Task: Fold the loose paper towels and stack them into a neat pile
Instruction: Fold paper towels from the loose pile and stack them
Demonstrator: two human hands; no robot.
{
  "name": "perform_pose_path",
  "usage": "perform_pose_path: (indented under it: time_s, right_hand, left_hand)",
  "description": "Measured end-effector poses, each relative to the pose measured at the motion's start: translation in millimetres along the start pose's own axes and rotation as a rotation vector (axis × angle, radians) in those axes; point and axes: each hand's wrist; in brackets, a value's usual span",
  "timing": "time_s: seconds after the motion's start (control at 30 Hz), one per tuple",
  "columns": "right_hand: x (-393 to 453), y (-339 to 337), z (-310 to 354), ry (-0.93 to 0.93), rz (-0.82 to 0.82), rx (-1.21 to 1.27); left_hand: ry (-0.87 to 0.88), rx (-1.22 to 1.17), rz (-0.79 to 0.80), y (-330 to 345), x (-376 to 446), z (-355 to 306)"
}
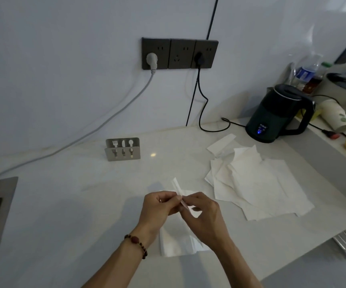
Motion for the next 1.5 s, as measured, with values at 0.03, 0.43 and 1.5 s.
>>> perform_pose_path:
  time_s: [0.03,0.43,1.5]
  right_hand:
    - [0.0,-1.4,1.2,0.030,0.003,0.048]
    - [5.8,-4.1,-7.2,0.474,-0.030,0.435]
    - [26.9,41.1,-46.0,0.604,0.177,-0.080]
  left_hand:
    - [-0.007,-0.014,0.007,-0.2,0.1,-0.5]
    - [-0.134,-0.010,0.064,-16.1,5.4,-11.5]
    - [-0.008,0.473,-0.441,-87.2,28.9,23.1]
Point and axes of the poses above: each hand's wrist, its own x-axis towards the middle knuckle, its own y-axis out of the palm, z = x × y, and after that the axes turned 6 degrees about -x, right-handed
